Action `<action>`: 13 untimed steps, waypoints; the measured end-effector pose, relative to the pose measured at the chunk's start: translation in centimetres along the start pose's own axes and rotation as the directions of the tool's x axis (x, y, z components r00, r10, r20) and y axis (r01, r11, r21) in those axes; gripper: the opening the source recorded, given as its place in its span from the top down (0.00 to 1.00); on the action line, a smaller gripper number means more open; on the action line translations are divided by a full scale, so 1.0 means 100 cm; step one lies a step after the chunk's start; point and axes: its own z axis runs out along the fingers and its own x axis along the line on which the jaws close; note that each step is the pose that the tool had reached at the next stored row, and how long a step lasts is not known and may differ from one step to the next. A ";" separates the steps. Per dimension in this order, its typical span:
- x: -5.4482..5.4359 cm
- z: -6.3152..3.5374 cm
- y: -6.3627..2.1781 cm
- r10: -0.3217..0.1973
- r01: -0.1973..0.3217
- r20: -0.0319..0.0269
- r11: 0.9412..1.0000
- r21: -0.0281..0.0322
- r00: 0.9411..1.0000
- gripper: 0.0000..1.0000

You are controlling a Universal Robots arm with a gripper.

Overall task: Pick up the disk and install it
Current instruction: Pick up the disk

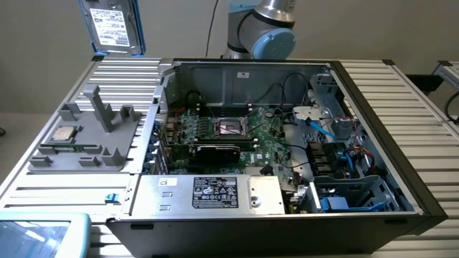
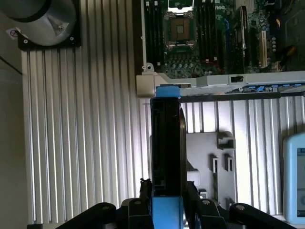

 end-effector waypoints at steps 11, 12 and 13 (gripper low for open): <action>0.003 -0.0106 0.0489 0.000 0.000 0.001 1.000 0.004 1.000 0.63; 0.003 -0.0106 0.0494 0.000 0.000 0.003 1.000 0.004 1.000 0.63; 0.003 -0.0106 0.0494 0.000 0.000 0.003 1.000 0.004 1.000 0.63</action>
